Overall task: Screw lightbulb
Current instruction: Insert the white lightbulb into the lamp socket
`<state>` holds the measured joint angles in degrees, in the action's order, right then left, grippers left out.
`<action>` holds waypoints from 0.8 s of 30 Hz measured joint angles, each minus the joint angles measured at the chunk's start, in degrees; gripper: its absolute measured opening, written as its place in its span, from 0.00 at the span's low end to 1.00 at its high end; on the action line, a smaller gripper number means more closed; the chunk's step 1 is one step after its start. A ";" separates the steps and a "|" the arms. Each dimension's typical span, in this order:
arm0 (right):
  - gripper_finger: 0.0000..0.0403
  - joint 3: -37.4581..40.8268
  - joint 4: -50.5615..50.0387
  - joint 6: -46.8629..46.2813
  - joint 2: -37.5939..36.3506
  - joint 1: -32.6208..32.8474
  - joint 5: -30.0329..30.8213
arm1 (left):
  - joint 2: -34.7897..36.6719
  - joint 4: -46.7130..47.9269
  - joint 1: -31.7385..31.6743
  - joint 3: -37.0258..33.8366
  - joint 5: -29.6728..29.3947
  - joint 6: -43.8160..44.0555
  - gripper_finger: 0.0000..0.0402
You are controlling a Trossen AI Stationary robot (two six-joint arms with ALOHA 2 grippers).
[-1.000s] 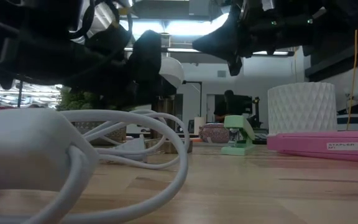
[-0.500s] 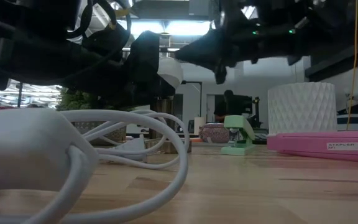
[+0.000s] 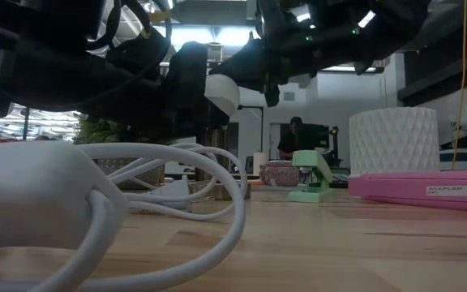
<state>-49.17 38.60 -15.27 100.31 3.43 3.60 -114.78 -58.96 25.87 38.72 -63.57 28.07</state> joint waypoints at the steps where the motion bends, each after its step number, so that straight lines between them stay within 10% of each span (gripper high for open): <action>1: 0.04 0.00 0.13 0.00 0.00 0.29 0.02 | 0.00 0.00 0.00 0.00 0.08 -0.06 0.38; 24: 0.04 -0.06 0.00 -0.31 1.42 4.17 2.89 | -0.09 -0.02 -0.07 -0.04 1.51 0.24 0.38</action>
<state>-49.23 38.60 -15.58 101.74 7.60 6.49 -114.87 -58.98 25.80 38.68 -62.06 28.32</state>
